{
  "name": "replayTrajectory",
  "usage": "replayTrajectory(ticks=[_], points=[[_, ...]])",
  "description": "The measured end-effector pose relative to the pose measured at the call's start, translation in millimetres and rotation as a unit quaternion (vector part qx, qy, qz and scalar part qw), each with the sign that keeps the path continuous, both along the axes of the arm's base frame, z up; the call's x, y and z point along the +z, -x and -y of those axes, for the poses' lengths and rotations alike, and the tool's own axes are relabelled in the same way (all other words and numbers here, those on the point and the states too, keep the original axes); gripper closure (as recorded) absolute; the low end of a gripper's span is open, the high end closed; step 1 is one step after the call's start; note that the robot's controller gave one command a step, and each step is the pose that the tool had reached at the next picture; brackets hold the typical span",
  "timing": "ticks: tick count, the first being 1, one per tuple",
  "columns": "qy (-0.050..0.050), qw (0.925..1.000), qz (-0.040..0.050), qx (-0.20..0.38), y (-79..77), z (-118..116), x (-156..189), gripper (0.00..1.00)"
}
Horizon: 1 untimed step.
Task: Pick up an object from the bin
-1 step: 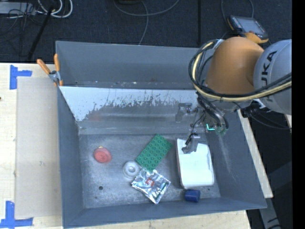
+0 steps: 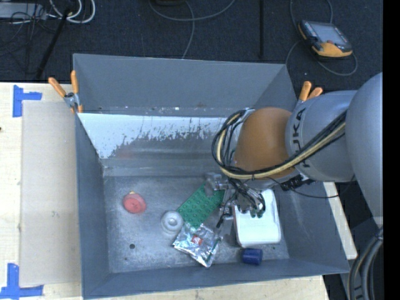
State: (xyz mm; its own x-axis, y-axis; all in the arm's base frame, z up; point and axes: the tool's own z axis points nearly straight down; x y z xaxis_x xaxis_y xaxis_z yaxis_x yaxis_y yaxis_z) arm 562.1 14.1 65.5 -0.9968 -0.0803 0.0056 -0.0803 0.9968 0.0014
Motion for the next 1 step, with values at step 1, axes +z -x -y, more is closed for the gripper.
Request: replayTrajectory(ticks=[1], points=[[0.000,1.0000,0.0063,0.000,-4.5,0.6,7.7,1.00]])
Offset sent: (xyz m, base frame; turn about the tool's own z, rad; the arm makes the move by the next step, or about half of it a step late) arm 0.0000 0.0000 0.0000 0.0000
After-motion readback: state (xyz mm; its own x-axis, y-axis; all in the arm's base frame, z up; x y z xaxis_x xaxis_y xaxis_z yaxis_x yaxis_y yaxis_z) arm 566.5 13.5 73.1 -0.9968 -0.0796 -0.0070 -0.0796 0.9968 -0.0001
